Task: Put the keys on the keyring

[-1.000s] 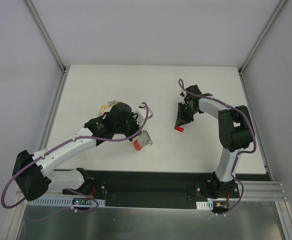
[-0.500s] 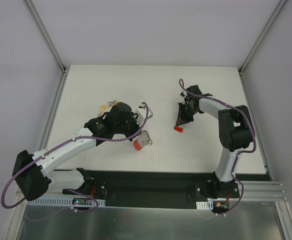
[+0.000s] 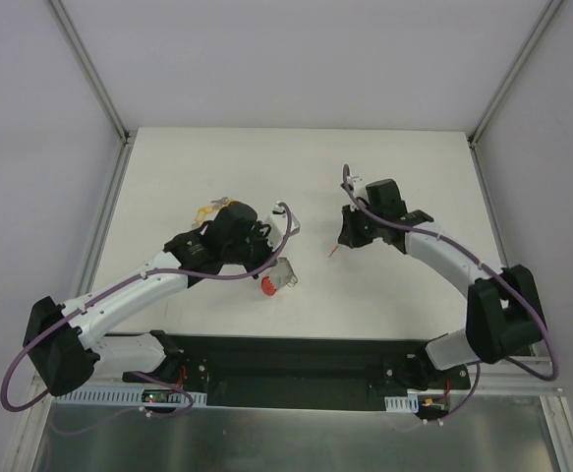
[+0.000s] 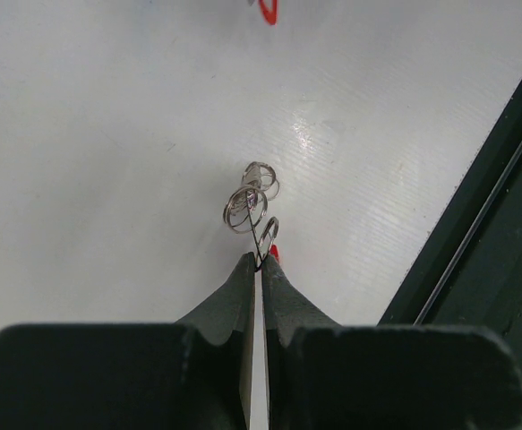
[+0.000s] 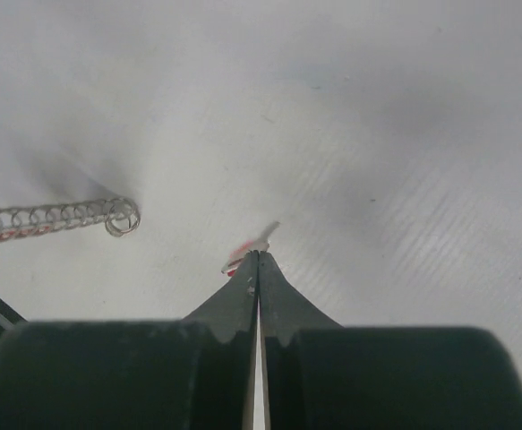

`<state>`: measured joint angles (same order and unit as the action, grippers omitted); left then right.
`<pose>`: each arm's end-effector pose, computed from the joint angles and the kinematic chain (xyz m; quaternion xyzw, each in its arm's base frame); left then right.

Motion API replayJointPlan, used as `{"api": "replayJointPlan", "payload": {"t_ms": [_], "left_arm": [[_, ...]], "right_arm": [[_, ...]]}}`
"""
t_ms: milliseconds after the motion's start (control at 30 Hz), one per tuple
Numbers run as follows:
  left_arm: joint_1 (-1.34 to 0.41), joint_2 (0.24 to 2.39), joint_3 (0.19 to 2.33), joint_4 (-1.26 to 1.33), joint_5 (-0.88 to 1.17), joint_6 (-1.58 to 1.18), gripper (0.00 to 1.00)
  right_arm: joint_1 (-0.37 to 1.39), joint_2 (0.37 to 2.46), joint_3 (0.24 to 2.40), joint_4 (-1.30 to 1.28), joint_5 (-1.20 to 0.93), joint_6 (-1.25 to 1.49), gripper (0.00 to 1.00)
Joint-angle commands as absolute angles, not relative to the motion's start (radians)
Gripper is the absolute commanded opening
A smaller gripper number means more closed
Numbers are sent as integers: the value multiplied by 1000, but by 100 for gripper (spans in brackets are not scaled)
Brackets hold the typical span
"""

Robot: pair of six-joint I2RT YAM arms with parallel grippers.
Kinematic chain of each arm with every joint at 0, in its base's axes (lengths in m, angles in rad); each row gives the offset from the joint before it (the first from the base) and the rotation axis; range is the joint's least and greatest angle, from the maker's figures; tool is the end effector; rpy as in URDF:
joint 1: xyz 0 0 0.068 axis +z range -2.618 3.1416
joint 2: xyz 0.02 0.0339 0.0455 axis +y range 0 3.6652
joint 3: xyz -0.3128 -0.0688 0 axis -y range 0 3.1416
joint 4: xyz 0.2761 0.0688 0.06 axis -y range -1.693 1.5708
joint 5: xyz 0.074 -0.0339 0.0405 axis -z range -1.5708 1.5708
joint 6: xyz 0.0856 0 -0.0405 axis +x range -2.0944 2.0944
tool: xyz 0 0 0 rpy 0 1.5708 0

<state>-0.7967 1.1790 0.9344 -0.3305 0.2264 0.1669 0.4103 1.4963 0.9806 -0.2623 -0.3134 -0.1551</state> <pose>0.2065 -0.2387 0.3083 0.4523 0.7486 -0.2413 0.4204 0.3354 0.1747 0.2324 -0.3120 0.8582 0.1913 0.3599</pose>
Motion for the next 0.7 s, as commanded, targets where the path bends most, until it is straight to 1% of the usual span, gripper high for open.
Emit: {"api": "replayJointPlan", "payload": {"t_ms": [0,100,233,333,500,667], "left_arm": [[-790,1134,962,-347,253,199,0],[-790,1115,962,-347,276,204,0],[-790,1082,965,-347,325,207,0],[-790,1055,965,-354,362,207,0],[-790,1016,963,-356,410,221,0],[-790,1031,966,-360,446,241,0]], "right_arm": [[506,1329,896,-134,-229,-320,1],[581,1215,824,-57,-184,-371,1],[728,1077,749,26,-91,-457,1],[808,987,693,86,-74,-511,1],[847,890,631,190,-164,-491,1],[848,850,640,201,-277,-506,1]]}}
